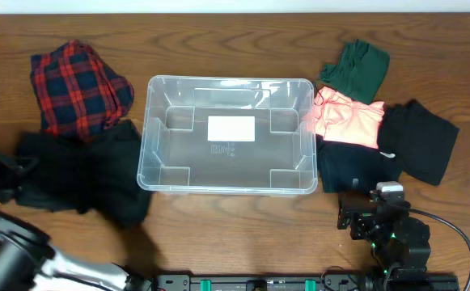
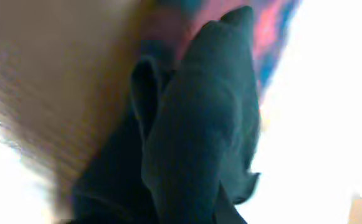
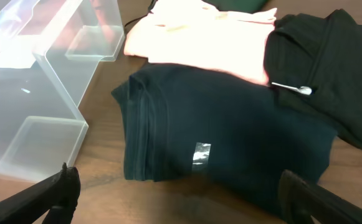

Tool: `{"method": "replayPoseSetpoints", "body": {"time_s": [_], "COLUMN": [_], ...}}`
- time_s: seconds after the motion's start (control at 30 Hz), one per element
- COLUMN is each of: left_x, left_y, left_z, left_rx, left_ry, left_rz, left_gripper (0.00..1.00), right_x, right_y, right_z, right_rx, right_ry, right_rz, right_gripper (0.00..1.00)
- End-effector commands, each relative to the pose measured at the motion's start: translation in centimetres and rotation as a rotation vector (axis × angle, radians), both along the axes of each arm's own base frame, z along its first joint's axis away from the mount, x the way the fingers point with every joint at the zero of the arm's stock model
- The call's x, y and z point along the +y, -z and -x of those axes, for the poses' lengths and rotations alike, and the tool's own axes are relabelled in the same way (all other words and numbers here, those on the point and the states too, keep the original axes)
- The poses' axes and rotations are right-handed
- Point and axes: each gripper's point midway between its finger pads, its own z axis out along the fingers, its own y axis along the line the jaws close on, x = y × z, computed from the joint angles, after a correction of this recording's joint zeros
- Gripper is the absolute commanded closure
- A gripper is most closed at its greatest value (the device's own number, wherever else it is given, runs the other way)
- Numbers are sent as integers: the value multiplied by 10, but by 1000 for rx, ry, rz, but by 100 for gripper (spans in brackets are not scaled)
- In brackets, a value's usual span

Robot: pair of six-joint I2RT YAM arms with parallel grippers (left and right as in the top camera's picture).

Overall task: Pack container
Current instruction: 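Lift the black garment with the left gripper toward the container, then lower the black garment into the container and open left gripper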

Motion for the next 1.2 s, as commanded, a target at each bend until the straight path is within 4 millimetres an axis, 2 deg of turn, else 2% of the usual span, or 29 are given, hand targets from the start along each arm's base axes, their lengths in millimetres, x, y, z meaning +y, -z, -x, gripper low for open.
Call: {"method": "replayPoseSetpoints", "body": {"time_s": [0.0,0.1,0.13,0.17,0.27,0.43,0.57,0.67,0.83,1.03,1.17], "left_x": [-16,-46,-66,-75,-120,-192,-231,-253,-291,-356,-398], "left_y": [-107,-165,-189,-199,-241,-293,-316,-323,-311,-269,-241], "left_z": [-7,-5,-6,-6,-6,-5,-9,-17,-35,-71,-89], "left_rx": [-194,-286,-335,-357,-458,-619,-700,-734,-702,-601,-510], "left_ry": [-34,-32,-9,2,48,145,198,237,308,421,433], "left_rz": [-129,-229,-275,-293,-329,-309,-316,-343,-299,-229,-152], "left_gripper": [94,94,94,94,94,94,94,94,94,94,94], "right_x": [-2,-2,-2,-2,-2,-2,-2,-2,-2,-2,-2], "right_y": [1,1,1,1,1,1,1,1,1,1,1], "right_z": [1,1,1,1,1,1,1,1,1,1,1], "right_rx": [5,5,5,5,5,5,5,5,5,5,5], "right_ry": [14,14,14,14,14,14,14,14,14,14,14], "right_rz": [-7,-7,-7,-7,-7,-7,-7,-7,-7,-7,-7], "right_gripper": [1,1,1,1,1,1,1,1,1,1,1]}}
